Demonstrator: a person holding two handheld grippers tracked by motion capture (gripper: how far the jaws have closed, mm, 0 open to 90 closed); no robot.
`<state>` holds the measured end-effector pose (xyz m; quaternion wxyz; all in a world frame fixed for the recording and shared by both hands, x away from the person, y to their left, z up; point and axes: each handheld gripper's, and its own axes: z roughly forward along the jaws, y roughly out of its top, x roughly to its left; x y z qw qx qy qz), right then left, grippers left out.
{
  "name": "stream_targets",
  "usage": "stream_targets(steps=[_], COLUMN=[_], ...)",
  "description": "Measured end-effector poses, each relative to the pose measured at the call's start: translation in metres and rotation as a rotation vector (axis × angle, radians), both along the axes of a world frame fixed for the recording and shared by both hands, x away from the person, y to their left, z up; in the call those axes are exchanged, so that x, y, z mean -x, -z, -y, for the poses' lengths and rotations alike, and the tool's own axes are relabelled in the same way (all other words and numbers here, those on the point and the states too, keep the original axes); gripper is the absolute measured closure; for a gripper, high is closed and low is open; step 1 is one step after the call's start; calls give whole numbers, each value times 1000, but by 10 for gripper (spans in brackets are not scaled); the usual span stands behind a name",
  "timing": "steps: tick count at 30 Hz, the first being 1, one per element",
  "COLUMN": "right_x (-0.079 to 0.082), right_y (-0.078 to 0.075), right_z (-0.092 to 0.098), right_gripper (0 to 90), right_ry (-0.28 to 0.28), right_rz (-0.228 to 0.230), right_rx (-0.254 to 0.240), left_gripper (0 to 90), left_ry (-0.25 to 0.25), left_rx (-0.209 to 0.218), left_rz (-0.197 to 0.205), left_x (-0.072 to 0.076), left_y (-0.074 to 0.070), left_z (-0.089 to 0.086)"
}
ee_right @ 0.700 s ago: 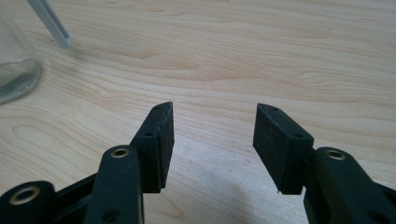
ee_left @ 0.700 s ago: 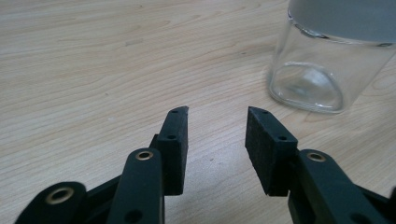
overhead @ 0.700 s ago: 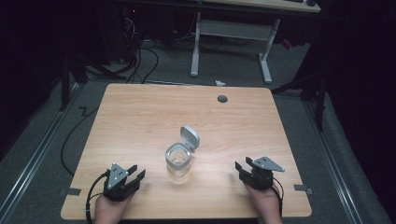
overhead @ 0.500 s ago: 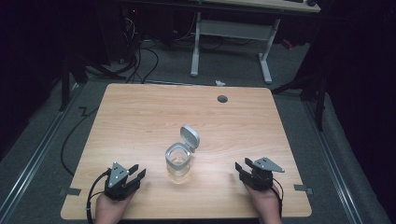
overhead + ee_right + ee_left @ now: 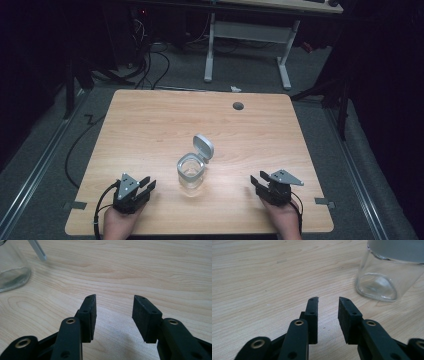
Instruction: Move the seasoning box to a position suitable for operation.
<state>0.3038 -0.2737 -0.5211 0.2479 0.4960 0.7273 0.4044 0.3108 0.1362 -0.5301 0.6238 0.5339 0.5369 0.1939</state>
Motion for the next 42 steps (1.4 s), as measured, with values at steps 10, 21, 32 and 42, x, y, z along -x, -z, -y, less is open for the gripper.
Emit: stream_targets(steps=[10,21,32,42], right_x=[8,11,11,10], right_y=[-3,-5,-5,-3], right_z=[5,4,3,1], right_gripper=[666,899,900,899], right_ry=[-32,-76,-84,-97], right_rz=[1,18,21,19], right_rx=[15,4,-5,-10], left_gripper=[875,900,900,900], left_ry=[-14,-8,12,39], left_rx=[-13,-13,-16,-11], left_rz=[-4,-3,8,10], left_x=[-6,-25,-42,-42], left_y=[2,-5,-11,-11], left_z=[6,30,51,64])
